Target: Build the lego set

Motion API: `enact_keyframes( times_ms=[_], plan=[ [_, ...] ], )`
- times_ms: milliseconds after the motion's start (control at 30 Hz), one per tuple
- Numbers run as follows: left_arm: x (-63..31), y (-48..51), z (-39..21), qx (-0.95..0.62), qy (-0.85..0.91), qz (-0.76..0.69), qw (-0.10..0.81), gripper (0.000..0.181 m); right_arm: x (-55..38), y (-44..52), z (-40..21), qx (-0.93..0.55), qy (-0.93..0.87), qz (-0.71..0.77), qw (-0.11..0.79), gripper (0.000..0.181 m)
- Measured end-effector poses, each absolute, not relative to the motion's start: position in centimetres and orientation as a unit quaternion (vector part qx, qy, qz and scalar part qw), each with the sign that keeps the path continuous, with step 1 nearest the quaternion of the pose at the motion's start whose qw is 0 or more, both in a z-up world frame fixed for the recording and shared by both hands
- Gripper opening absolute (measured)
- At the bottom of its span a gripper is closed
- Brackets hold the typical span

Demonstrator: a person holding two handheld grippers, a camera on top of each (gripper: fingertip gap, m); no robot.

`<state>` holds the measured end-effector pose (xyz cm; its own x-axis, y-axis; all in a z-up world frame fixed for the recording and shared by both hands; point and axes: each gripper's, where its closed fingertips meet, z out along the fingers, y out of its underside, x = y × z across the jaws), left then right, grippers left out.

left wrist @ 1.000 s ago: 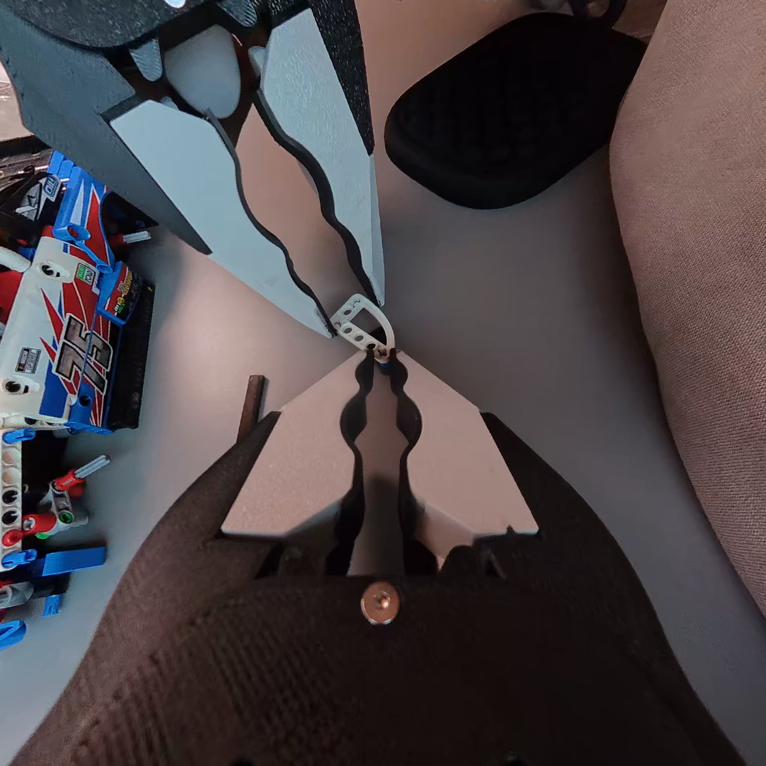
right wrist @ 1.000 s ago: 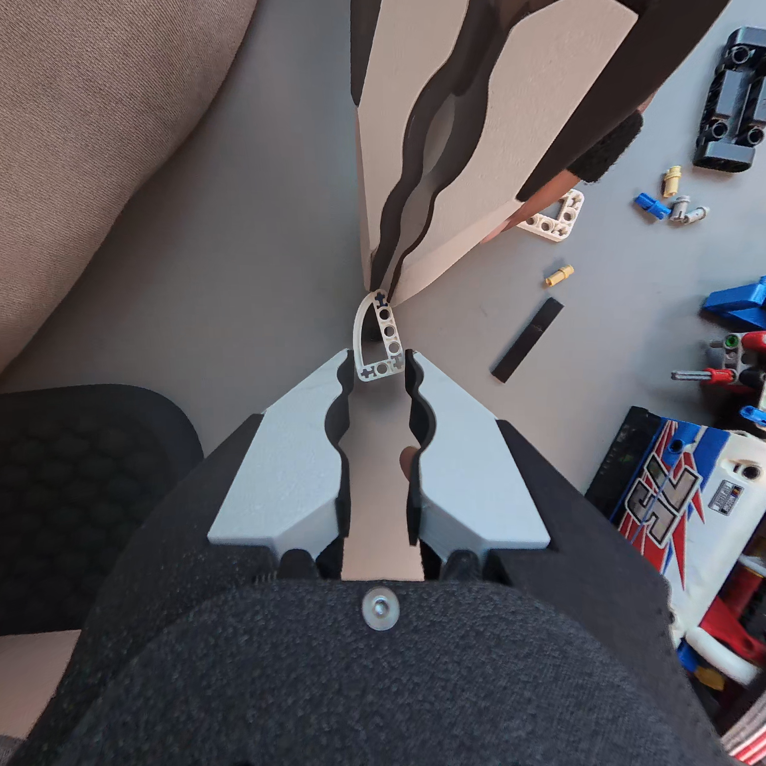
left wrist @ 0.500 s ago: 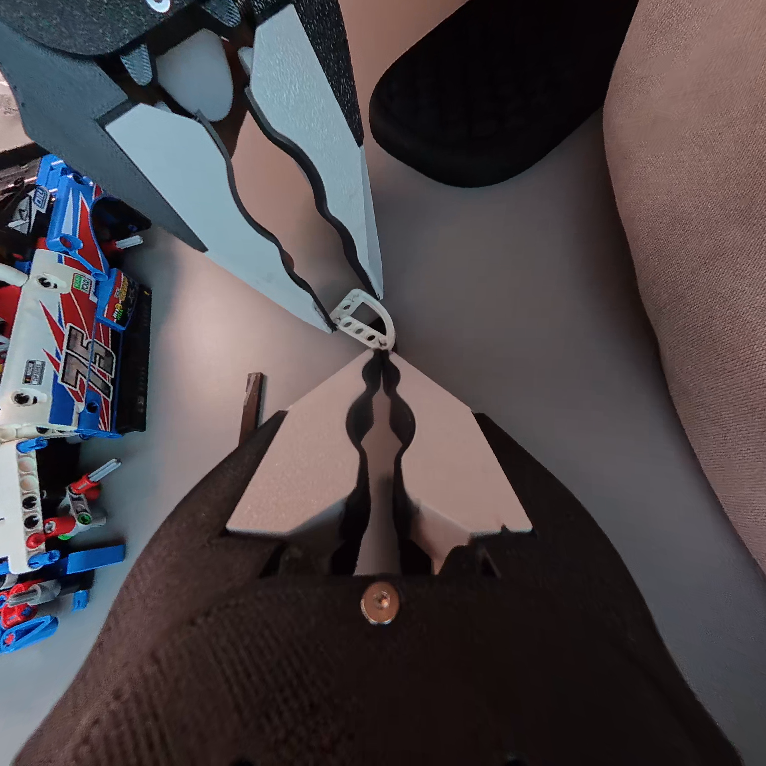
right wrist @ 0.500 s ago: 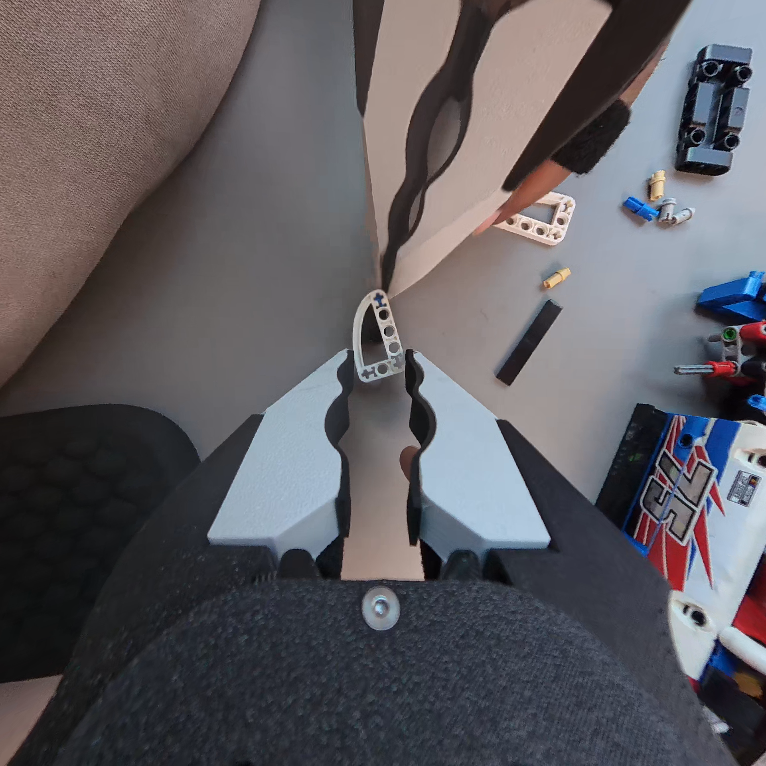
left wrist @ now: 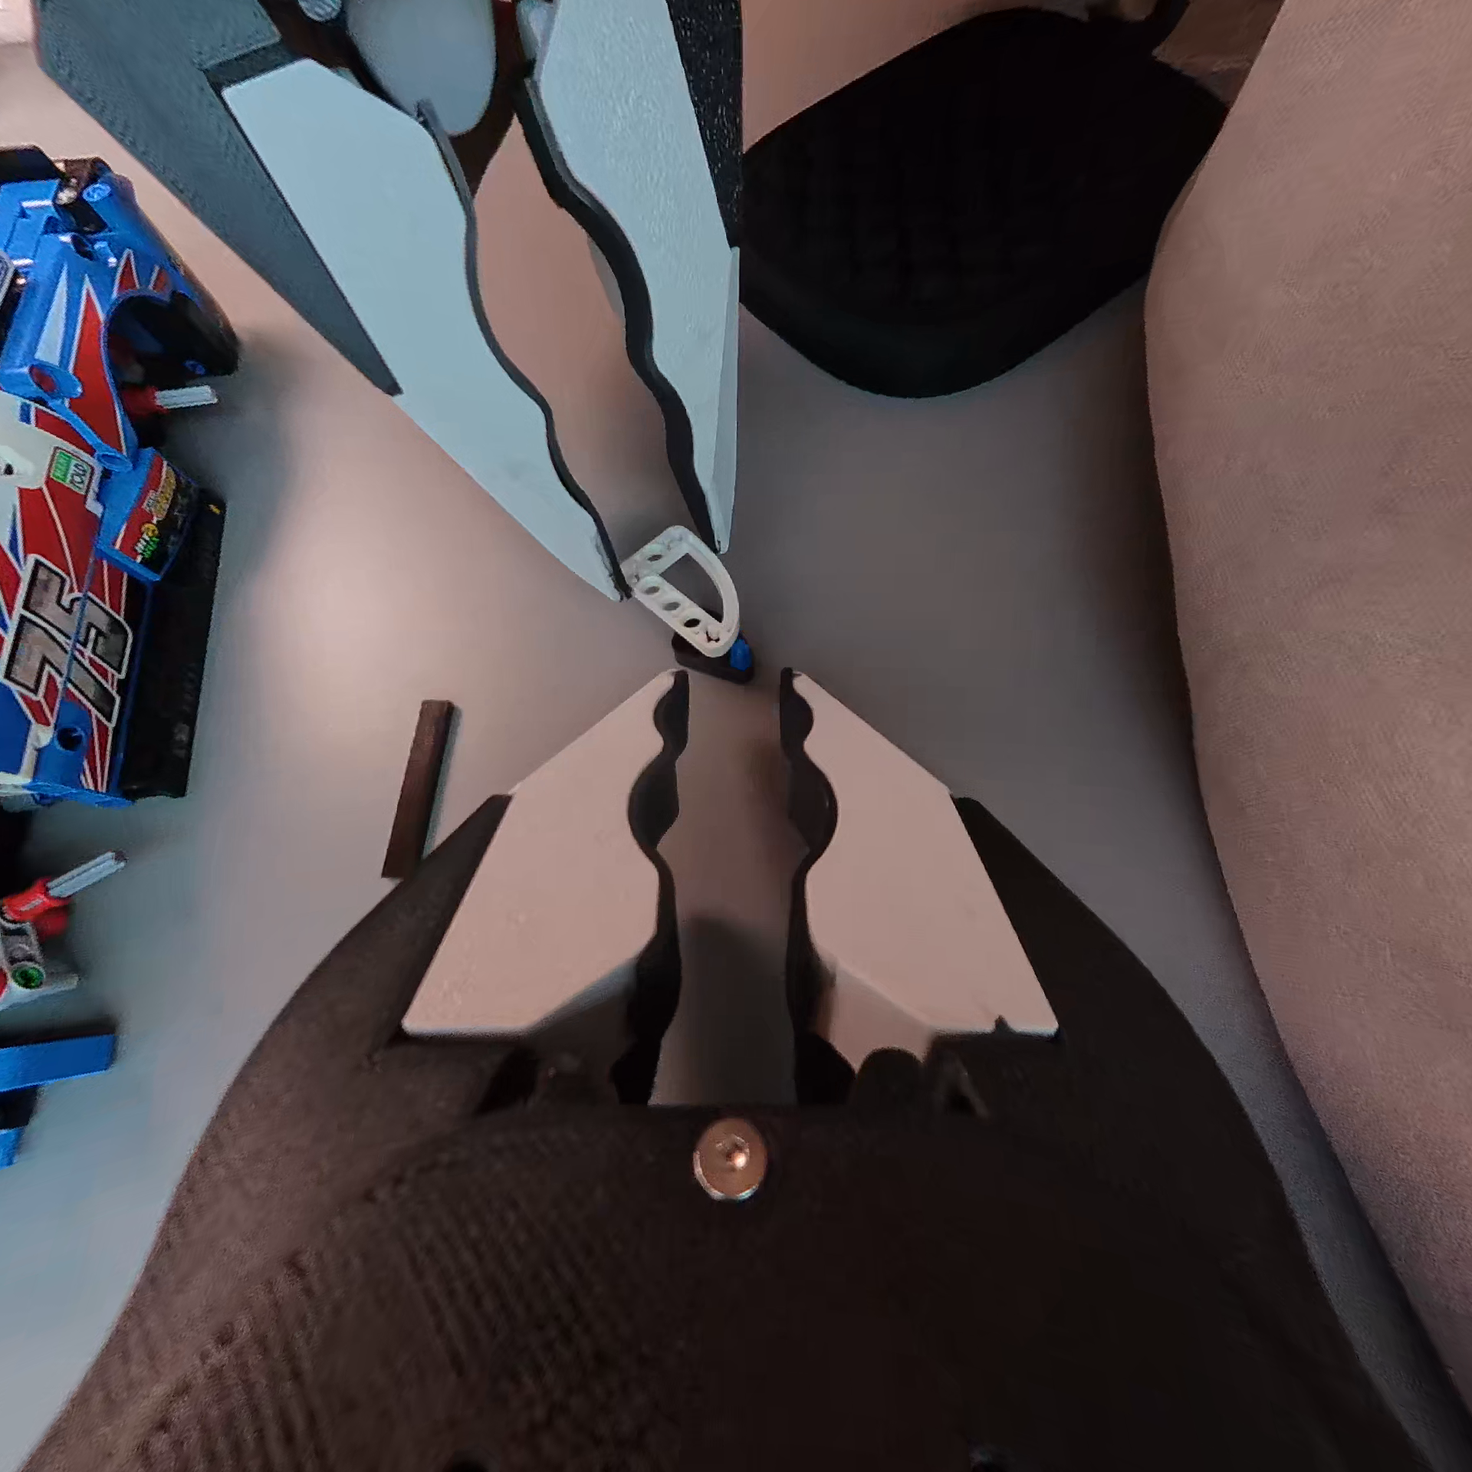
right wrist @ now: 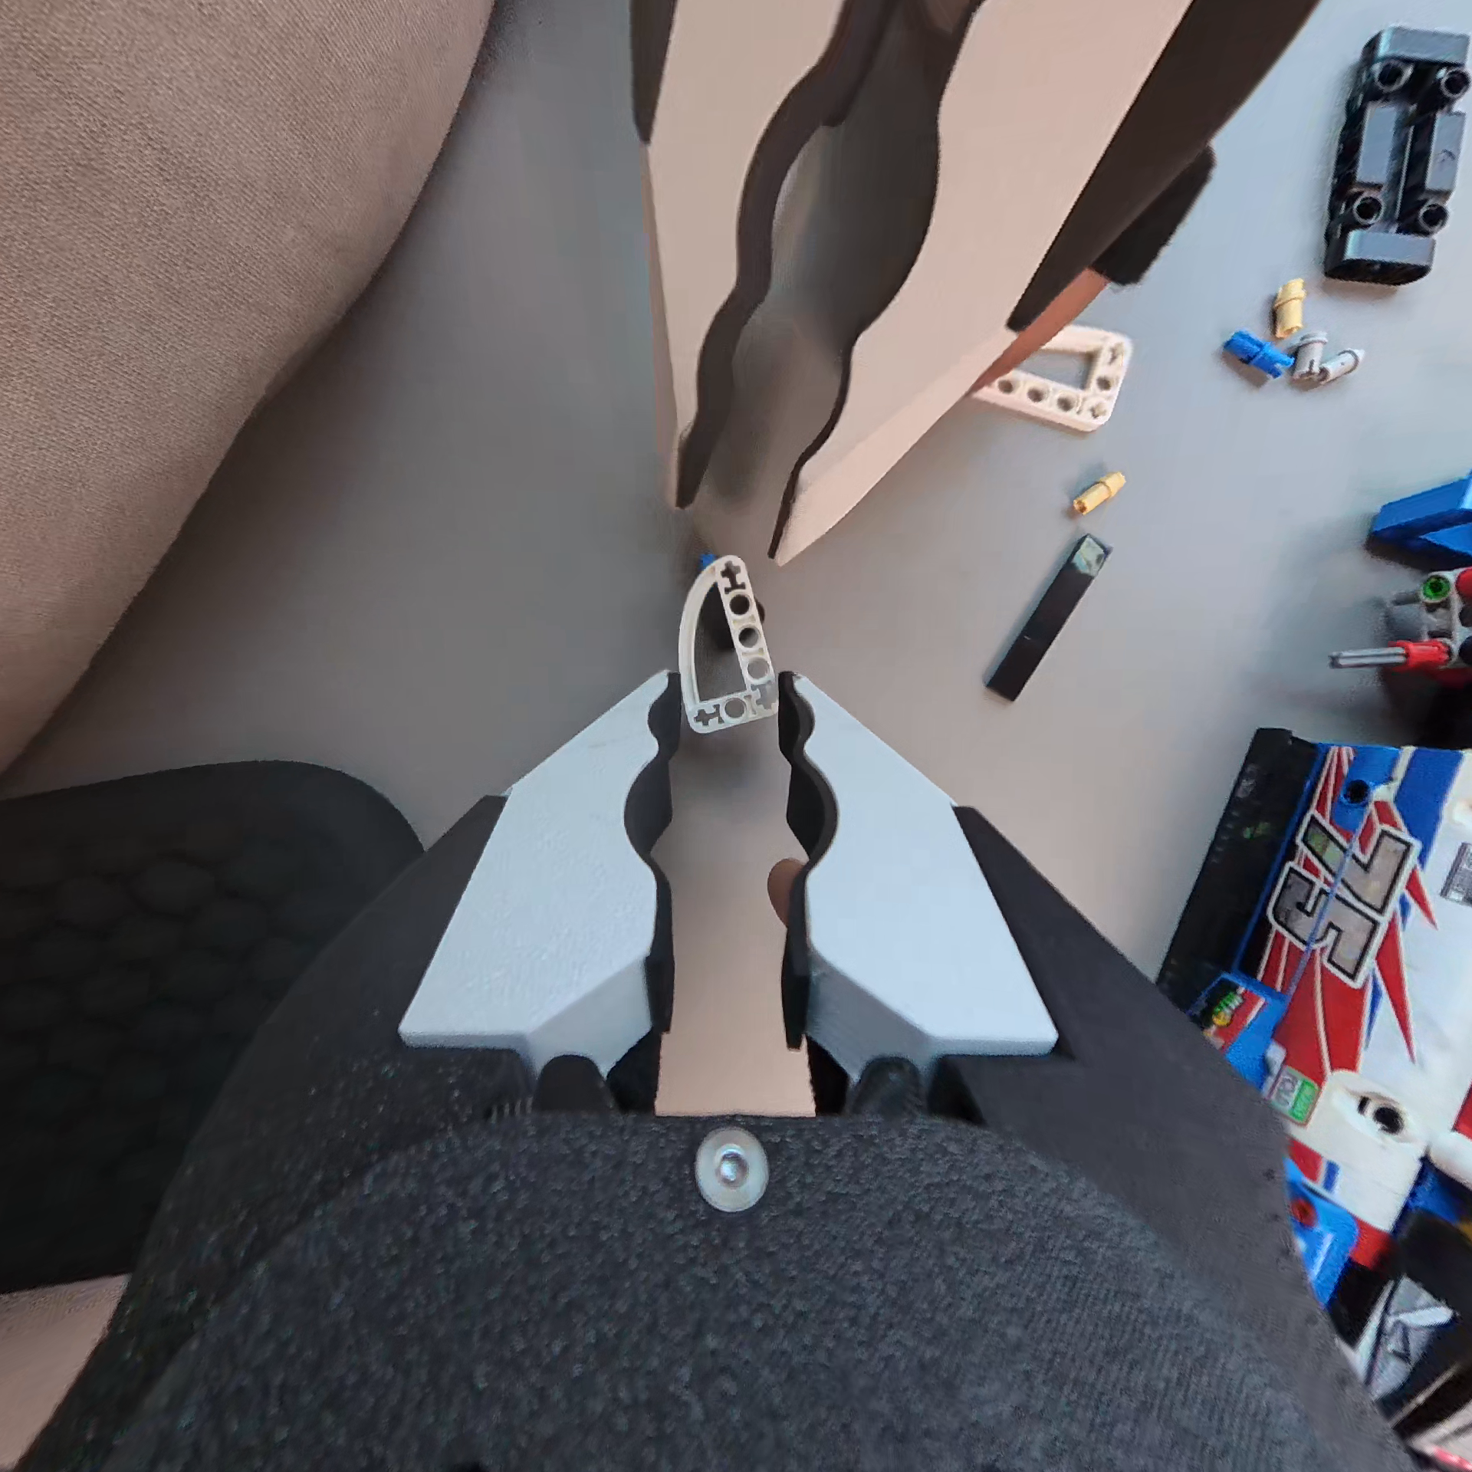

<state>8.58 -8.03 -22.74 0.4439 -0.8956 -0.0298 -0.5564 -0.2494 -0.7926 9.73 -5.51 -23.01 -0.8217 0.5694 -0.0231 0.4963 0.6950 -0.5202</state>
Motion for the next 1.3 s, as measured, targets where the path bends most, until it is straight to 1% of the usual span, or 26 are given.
enact_keyframes(
  times_ms=[133, 267, 467, 633, 733, 800, 900, 1000, 1300],
  plan=[
    [9.3, -7.2, -23.9, -0.77, 0.487, -0.182, 0.371, 0.026, 10.5, -4.5, -23.3, -0.316, -0.913, 0.25, 0.065, 0.021],
    [9.3, -7.0, -23.9, -0.748, 0.526, -0.181, 0.362, 0.007, 11.1, -4.3, -23.3, -0.334, -0.906, 0.251, 0.072, 0.021],
    [7.9, -7.6, -23.9, -0.69, 0.612, -0.213, 0.322, 0.007, 11.4, -5.4, -23.0, -0.346, -0.897, 0.261, 0.084, 0.022],
    [7.2, -7.8, -24.0, -0.671, 0.633, -0.236, 0.306, 0.007, 9.9, -5.9, -22.7, -0.383, -0.878, 0.266, 0.112, 0.021],
    [6.7, -7.8, -23.8, -0.687, 0.614, -0.238, 0.307, 0.014, 9.0, -6.1, -22.7, -0.42, -0.86, 0.266, 0.117, 0.021],
    [6.4, -7.5, -23.1, -0.702, 0.584, -0.24, 0.329, 0.017, 8.7, -6.4, -22.6, -0.427, -0.856, 0.266, 0.116, 0.021],
    [6.5, -7.3, -21.8, -0.728, 0.522, -0.254, 0.366, 0.016, 8.5, -6.8, -22.7, -0.419, -0.864, 0.257, 0.11, 0.021],
    [6.8, -7.4, -21.5, -0.752, 0.476, -0.252, 0.381, 0.015, 8.4, -6.7, -22.8, -0.413, -0.871, 0.247, 0.099, 0.021],
    [7.2, -7.9, -22.4, -0.773, 0.45, -0.228, 0.385, 0.014, 8.2, -6.5, -23.3, -0.4, -0.886, 0.224, 0.067, 0.021]
  ],
)
